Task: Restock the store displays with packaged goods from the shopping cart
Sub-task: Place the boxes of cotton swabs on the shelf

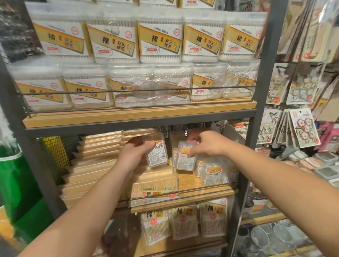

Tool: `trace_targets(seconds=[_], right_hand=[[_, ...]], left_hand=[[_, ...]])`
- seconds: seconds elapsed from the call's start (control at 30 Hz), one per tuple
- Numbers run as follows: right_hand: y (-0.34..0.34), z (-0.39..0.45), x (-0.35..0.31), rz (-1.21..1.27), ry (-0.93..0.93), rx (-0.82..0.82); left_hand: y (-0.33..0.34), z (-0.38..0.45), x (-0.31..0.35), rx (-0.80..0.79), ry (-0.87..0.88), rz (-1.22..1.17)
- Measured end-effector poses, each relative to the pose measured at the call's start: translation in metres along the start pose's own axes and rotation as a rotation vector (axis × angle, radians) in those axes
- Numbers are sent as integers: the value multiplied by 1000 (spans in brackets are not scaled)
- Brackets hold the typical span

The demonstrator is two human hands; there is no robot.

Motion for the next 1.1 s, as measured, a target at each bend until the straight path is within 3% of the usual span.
trace_targets(seconds=[0.1,0.4,0.57,0.77,0.9,1.1], right_hand=[[18,5,-9,-59,-89,-25],[31,14,-5,-272,-115,64],[13,8,7,-55,-48,100],[-1,-4,-8,284,-181,-22],[-6,-4,-12,384,-239,-15],[1,-2,14,446,-142,-50]], left_hand=[[-2,6,-4,-8,-41,3],[5,22,-8,-132,-4,37],[19,19,-1,-155,66,15],[40,20,6,-206,41,5],[61,18,11,-256,58,-14],[66,12,7,-305,52,-15]])
Point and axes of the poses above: each hand's wrist, its own z-axis towards the middle knuckle, its own y-axis out of the palm, x = y × z, the point moved 7 cm from there along z, towards the middle knuckle, and after that the axes turned 1 degree about y, right-handed, at the moved point
